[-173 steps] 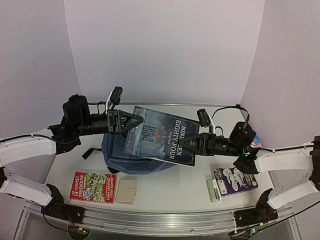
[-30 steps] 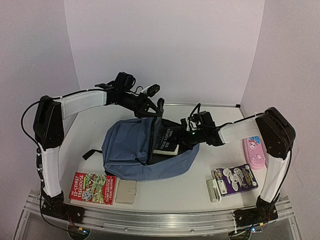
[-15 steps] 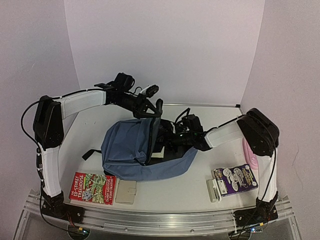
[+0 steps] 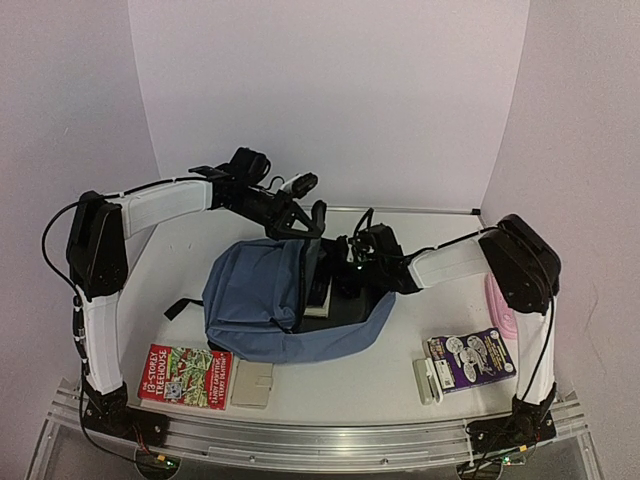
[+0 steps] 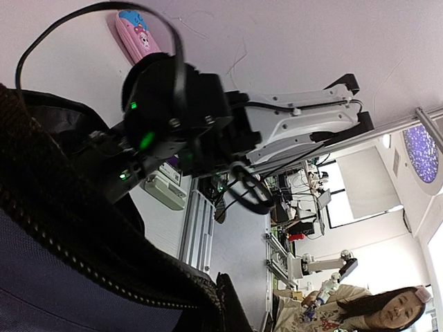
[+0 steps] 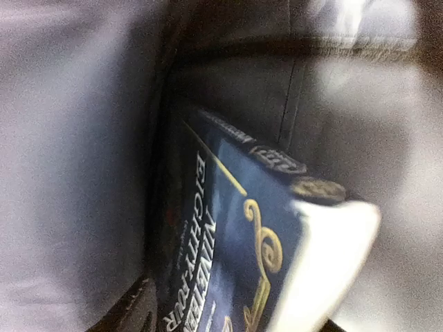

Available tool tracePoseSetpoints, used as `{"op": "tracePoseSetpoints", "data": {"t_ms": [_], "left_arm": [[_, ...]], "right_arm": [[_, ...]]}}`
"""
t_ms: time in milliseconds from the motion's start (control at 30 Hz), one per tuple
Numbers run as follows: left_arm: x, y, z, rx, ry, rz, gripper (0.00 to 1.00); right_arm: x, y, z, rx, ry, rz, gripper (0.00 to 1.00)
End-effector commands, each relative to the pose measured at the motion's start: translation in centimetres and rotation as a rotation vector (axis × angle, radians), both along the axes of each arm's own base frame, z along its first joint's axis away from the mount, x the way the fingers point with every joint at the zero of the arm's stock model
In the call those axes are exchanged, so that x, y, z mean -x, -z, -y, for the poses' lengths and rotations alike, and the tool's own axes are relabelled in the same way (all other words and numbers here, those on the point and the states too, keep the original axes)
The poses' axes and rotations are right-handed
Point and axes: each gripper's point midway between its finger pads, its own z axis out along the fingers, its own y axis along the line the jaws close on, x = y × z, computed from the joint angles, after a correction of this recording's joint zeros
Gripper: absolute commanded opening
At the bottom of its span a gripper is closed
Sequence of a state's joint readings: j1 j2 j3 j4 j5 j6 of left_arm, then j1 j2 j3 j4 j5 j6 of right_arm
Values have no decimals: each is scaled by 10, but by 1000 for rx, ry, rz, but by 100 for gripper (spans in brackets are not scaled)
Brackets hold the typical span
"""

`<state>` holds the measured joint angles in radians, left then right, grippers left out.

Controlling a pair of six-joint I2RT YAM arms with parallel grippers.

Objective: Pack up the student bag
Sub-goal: Place the book in the student bag.

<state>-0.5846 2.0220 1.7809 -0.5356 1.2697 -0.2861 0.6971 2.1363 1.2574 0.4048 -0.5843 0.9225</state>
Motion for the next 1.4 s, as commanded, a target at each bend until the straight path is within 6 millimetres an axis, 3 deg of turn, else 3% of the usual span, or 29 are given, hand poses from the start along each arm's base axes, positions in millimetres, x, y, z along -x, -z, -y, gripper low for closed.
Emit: {"op": "tracePoseSetpoints", "data": {"t_ms": [0, 100, 267, 500, 900, 1067, 1233, 1367], "left_arm": [[9, -45, -3, 70, 18, 122, 0], [9, -44, -3, 68, 17, 121, 0], [9, -44, -3, 65, 14, 125, 0], [9, -43, -3, 63, 13, 126, 0], [9, -42, -3, 57, 10, 129, 0], [7, -40, -3, 54, 9, 128, 0], [7, -38, -2, 50, 9, 125, 0], [7, -35, -2, 46, 7, 123, 0]], "right_arm": [[-14, -64, 24, 100, 89, 198, 61], [-15, -69, 40, 179, 140, 211, 62], [-8, -50, 57, 298, 186, 164, 61], [11, -29, 31, 317, 138, 126, 50], [17, 9, 36, 450, 214, 76, 42], [19, 19, 28, 453, 188, 60, 41], [15, 22, 9, 421, 143, 76, 38], [6, 9, -11, 352, 109, 127, 35]]}}
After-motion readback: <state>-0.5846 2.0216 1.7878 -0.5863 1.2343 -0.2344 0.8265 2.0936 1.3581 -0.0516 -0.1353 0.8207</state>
